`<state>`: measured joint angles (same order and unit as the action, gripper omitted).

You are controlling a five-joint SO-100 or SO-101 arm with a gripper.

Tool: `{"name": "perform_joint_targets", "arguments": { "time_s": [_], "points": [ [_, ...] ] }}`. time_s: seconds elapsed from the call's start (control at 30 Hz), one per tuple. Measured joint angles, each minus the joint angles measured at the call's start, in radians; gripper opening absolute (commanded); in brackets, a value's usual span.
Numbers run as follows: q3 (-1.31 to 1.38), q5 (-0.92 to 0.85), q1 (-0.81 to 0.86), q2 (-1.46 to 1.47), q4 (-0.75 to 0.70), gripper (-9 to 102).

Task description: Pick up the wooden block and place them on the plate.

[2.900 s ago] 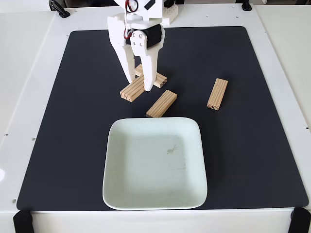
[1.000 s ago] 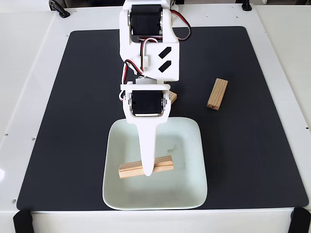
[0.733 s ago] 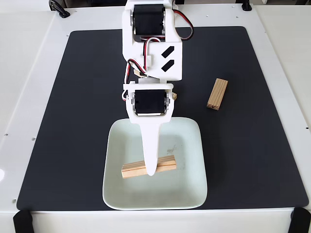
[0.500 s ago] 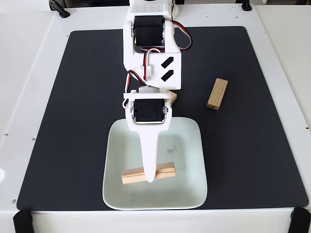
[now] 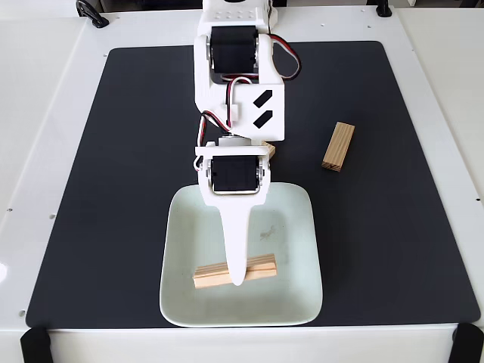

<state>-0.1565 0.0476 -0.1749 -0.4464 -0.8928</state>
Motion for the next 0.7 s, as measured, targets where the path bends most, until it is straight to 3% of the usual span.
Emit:
{"name": "perform_joint_targets", "arguments": {
  "time_s": [0.43, 0.7],
  "points": [
    [0.000, 0.000, -0.023, 0.000, 0.003, 0],
    [-0.009, 0.000, -0.023, 0.000, 0.003, 18]
  ]
}}
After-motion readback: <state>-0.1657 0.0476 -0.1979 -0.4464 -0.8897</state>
